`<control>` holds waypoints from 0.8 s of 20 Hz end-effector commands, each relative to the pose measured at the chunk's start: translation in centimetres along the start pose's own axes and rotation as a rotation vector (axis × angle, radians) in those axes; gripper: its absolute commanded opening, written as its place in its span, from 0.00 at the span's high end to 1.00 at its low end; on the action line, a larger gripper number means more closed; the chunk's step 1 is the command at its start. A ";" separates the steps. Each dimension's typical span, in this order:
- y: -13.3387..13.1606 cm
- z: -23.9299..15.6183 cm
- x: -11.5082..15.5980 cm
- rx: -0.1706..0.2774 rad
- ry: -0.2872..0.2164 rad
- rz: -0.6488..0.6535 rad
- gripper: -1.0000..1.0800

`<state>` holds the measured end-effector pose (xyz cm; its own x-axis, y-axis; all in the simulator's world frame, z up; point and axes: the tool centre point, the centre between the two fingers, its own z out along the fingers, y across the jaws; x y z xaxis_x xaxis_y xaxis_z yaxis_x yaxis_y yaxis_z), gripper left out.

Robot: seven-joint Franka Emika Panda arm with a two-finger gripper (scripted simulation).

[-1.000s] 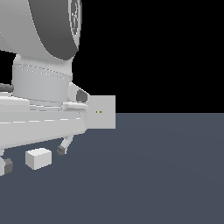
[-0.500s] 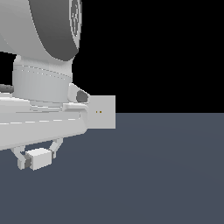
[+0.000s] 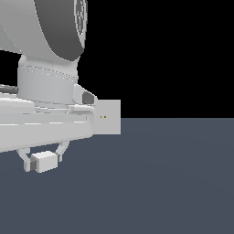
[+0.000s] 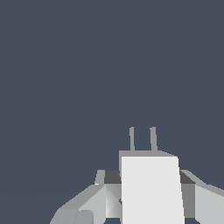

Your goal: Plug the charger into the wall socket.

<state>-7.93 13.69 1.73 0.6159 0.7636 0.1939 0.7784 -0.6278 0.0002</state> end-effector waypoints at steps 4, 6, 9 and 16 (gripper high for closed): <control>1.3 -1.1 0.1 -0.021 0.002 0.107 1.00; 2.0 -1.6 0.2 -0.031 0.003 0.160 1.00; 3.1 -2.5 0.1 -0.049 0.004 0.252 1.00; 5.7 -4.9 -0.6 -0.095 0.006 0.487 1.00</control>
<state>-4.70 9.45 5.95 0.8834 0.4245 0.1985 0.4334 -0.9012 -0.0016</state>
